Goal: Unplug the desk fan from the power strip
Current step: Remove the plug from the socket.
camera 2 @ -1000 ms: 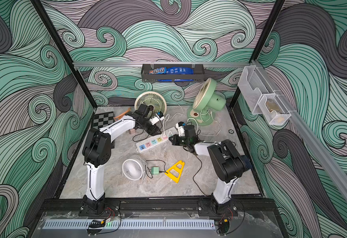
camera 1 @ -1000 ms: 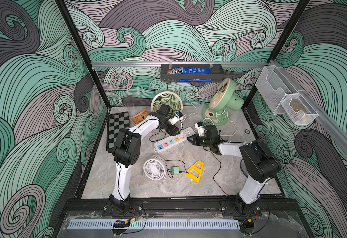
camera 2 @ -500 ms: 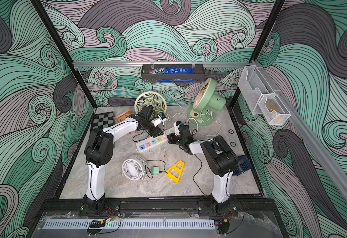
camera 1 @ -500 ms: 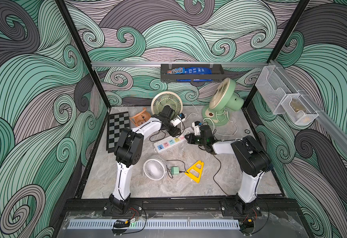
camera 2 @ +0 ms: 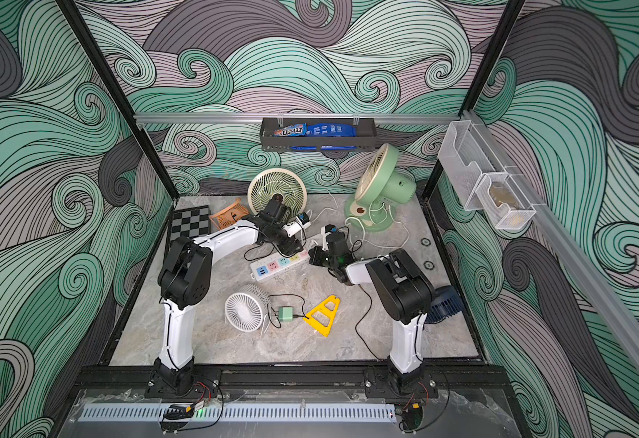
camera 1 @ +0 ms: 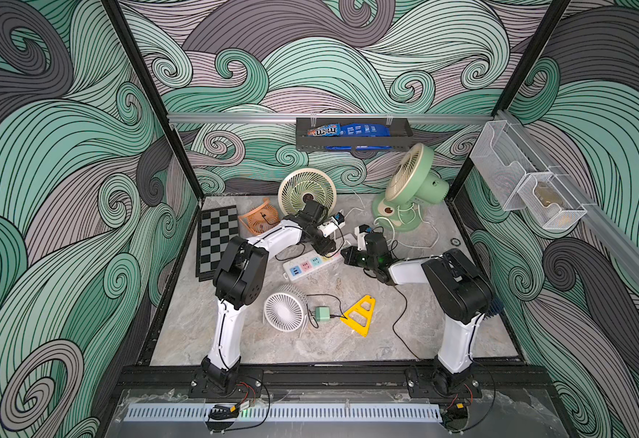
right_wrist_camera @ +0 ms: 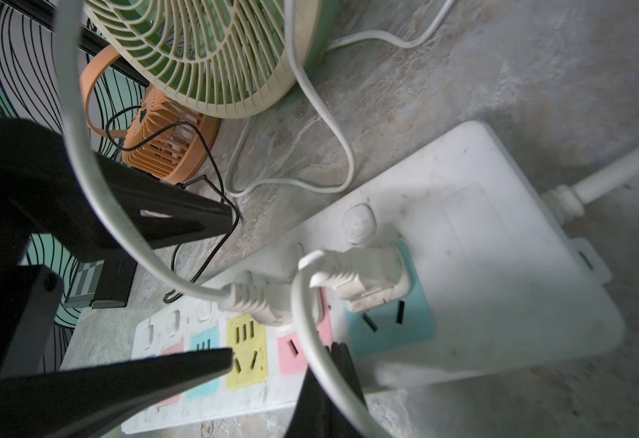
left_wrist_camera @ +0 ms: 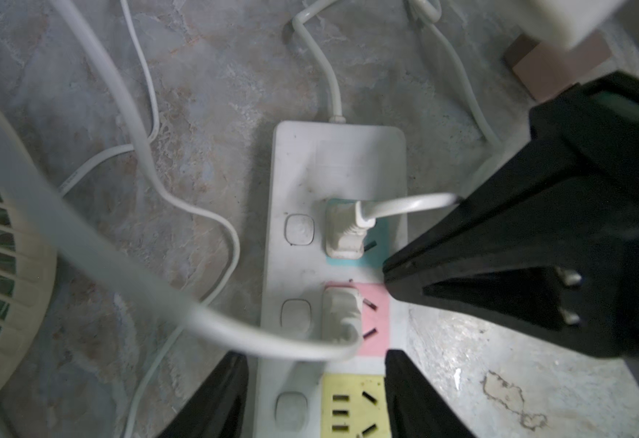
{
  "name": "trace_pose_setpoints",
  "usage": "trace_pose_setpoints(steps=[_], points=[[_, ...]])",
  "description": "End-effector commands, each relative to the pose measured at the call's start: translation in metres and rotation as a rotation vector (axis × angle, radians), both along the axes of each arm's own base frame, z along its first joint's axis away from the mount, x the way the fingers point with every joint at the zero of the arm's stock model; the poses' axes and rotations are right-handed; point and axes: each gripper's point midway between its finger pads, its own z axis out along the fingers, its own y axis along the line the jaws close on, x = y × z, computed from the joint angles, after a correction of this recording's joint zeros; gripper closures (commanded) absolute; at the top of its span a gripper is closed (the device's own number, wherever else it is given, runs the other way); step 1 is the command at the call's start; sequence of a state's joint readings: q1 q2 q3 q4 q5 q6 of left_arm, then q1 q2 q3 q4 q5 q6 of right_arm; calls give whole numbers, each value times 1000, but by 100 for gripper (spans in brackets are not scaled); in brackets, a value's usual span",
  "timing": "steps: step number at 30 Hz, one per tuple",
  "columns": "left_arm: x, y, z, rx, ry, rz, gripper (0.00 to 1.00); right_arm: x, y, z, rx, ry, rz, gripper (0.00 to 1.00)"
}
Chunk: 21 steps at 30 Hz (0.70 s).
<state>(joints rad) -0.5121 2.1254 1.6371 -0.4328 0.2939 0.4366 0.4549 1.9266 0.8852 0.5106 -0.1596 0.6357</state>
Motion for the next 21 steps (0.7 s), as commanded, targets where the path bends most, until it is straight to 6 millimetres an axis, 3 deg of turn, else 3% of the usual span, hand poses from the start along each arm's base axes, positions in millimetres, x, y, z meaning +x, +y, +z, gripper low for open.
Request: trace_pose_setpoints(steps=[1,9,14,21], points=[[4,-5,-12,22,-3,-6,47,-1,-6,-20,-27,53,-39,94],[-2,-14,-18,32,11,-25,52,-4,-7,-27,-26,74,-43,94],[-3,-17,-20,33,10,-29,64,-5,-7,-29,-26,81,-42,94],[-7,-19,-19,56,0,-39,95,-6,-7,-34,-28,94,-44,94]])
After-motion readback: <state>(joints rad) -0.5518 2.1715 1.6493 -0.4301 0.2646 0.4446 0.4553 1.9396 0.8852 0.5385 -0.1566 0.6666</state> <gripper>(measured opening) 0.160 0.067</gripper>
